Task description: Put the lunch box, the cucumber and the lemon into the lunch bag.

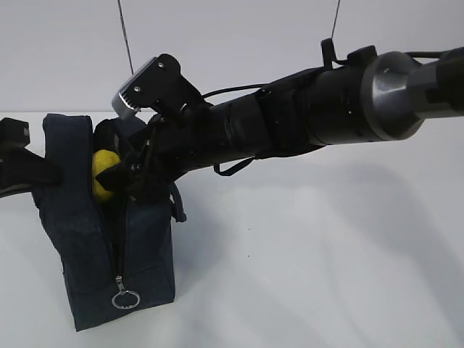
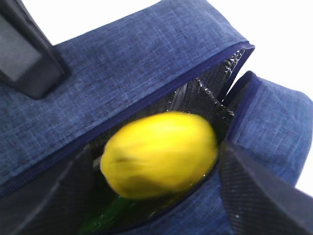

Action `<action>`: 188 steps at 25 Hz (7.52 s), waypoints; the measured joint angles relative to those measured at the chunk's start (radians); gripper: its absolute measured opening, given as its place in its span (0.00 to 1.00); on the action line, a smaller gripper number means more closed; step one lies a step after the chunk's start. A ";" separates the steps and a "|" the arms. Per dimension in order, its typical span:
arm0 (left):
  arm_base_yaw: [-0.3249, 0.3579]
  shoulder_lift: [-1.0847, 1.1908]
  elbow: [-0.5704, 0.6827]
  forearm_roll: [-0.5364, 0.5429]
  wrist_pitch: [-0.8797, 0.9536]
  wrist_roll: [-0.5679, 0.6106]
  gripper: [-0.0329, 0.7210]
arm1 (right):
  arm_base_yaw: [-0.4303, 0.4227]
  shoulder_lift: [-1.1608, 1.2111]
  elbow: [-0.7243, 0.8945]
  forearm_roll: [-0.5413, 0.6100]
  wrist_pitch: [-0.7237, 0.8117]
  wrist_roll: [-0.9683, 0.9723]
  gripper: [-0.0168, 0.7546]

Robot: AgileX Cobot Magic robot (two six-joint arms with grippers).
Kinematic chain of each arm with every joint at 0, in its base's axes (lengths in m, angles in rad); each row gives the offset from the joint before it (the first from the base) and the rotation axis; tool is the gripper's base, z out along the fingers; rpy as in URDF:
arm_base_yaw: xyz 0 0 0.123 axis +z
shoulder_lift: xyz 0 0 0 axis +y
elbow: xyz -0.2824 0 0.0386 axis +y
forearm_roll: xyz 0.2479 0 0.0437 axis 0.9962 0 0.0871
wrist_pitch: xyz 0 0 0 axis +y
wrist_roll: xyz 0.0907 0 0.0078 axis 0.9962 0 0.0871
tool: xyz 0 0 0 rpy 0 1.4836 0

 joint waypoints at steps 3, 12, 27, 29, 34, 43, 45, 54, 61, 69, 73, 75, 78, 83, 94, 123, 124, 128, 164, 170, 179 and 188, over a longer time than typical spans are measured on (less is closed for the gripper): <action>0.000 0.000 0.000 0.000 0.000 0.000 0.04 | 0.000 0.000 0.000 0.000 0.000 0.000 0.82; 0.000 0.000 0.000 0.000 0.000 0.000 0.04 | 0.000 -0.056 0.000 -0.089 0.032 0.000 0.78; 0.000 0.000 0.000 0.000 -0.003 0.000 0.04 | -0.010 -0.190 0.000 -0.359 0.025 0.768 0.77; 0.000 0.000 0.000 0.000 -0.003 0.000 0.04 | -0.012 -0.195 0.000 -0.484 0.047 0.905 0.77; 0.000 0.000 0.000 0.000 -0.003 0.000 0.04 | -0.061 -0.195 0.000 -0.655 0.152 1.213 0.77; 0.000 0.000 0.000 0.000 -0.003 0.000 0.04 | -0.155 -0.195 0.000 -0.567 0.253 1.285 0.77; 0.000 0.000 0.000 0.000 -0.003 0.000 0.04 | -0.155 -0.195 0.000 -0.560 0.269 1.285 0.77; 0.000 0.000 0.000 0.000 -0.003 0.000 0.04 | -0.159 -0.108 -0.070 -0.556 0.363 1.339 0.77; 0.000 0.000 0.000 0.000 -0.003 0.000 0.04 | -0.159 -0.006 -0.192 -0.556 0.392 1.343 0.77; 0.000 0.000 0.000 0.000 -0.003 0.000 0.04 | -0.159 0.061 -0.239 -0.562 0.421 1.345 0.77; 0.000 0.000 0.000 0.000 -0.004 0.000 0.04 | -0.159 0.074 -0.239 -0.561 0.422 1.345 0.77; 0.000 0.000 0.000 0.000 -0.004 0.000 0.04 | -0.157 0.081 -0.241 -0.561 0.424 1.345 0.76; 0.000 0.000 0.000 0.000 -0.004 0.000 0.04 | -0.149 0.080 -0.243 -0.557 0.424 1.328 0.64; 0.000 0.000 0.000 -0.001 -0.006 0.000 0.04 | -0.143 0.080 -0.247 -0.551 0.427 1.295 0.25; 0.000 0.000 0.000 -0.028 -0.003 0.015 0.04 | -0.143 0.071 -0.247 -0.563 0.427 1.162 0.03; -0.320 0.076 -0.084 -0.198 -0.167 0.266 0.04 | -0.100 -0.365 0.134 -0.932 0.105 1.356 0.03; -0.333 0.092 -0.086 -0.201 -0.171 0.266 0.04 | -0.100 -0.375 0.154 -0.934 0.094 1.356 0.03; -0.371 0.146 -0.091 -0.210 -0.194 0.281 0.04 | -0.091 -0.431 0.242 -0.942 0.031 1.356 0.03; -0.388 0.261 -0.140 -0.536 -0.299 0.725 0.04 | -0.029 -0.406 0.340 -0.880 -0.329 1.290 0.03; -0.388 0.279 -0.162 -0.536 -0.293 0.751 0.04 | -0.029 -0.400 0.340 -0.876 -0.371 1.288 0.03; -0.388 0.279 -0.162 -0.536 -0.303 0.758 0.04 | -0.029 -0.397 0.340 -0.874 -0.380 1.285 0.10; -0.388 0.279 -0.162 -0.534 -0.312 0.758 0.04 | -0.029 -0.445 0.334 -0.874 -0.292 1.282 0.46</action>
